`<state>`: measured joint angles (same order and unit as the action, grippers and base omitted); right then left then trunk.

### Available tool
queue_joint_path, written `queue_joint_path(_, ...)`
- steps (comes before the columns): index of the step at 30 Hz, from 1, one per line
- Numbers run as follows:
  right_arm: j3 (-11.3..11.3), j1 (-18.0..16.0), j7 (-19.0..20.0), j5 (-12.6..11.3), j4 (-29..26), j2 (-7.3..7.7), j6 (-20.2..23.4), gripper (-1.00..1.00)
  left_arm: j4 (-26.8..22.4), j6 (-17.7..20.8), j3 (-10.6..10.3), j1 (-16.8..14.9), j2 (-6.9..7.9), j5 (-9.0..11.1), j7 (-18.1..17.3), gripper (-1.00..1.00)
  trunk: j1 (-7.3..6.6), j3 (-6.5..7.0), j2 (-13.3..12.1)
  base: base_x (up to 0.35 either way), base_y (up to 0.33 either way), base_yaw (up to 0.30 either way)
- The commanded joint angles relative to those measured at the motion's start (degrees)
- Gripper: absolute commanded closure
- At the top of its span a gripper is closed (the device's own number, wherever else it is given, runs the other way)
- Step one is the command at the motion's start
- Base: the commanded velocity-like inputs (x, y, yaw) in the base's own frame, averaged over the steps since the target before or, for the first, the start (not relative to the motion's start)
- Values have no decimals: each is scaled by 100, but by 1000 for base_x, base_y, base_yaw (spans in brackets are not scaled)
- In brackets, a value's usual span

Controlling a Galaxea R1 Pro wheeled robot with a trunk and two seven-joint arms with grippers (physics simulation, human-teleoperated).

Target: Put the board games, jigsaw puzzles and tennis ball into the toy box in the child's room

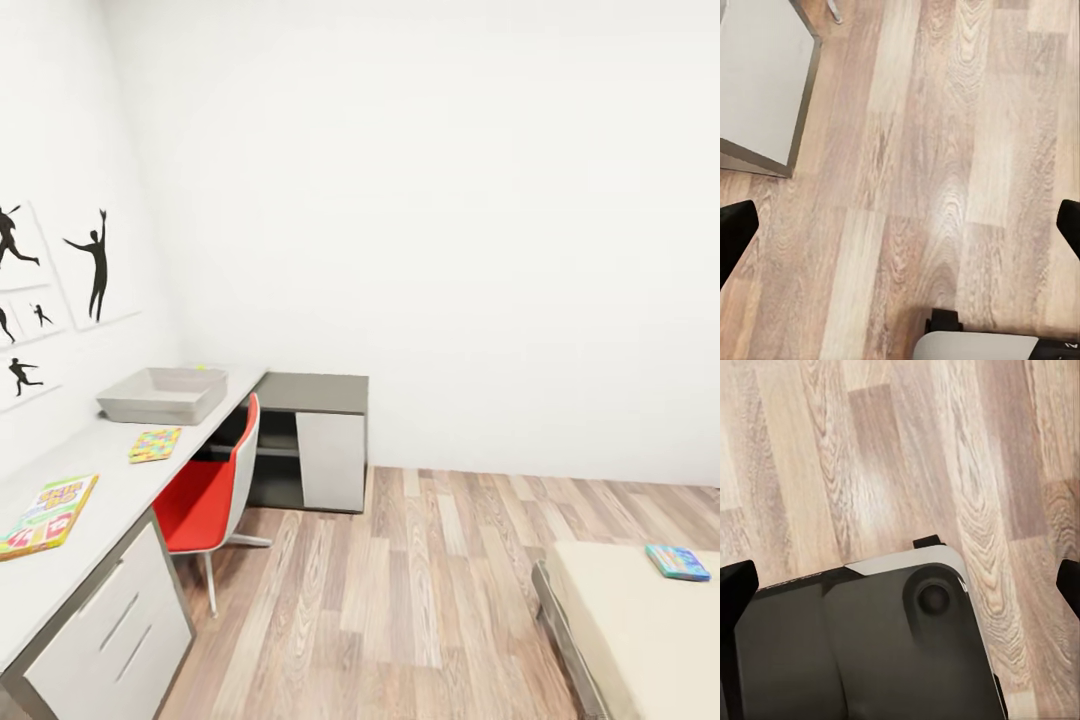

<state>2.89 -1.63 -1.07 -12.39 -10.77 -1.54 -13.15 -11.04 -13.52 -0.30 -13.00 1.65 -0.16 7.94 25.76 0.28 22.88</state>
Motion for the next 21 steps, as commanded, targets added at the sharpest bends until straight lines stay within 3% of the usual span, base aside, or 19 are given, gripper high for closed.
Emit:
queue_joint_path(1,27,-3,2,-9,5,-4,-20,-100,4,-18,-5,0,1,-2,16,-100,2,-2,4,0,0,-281)
queue_joint_path(21,27,-4,2,-9,4,-4,-21,-100,5,-14,-14,0,-6,-2,17,-100,2,-2,4,0,0,-281)
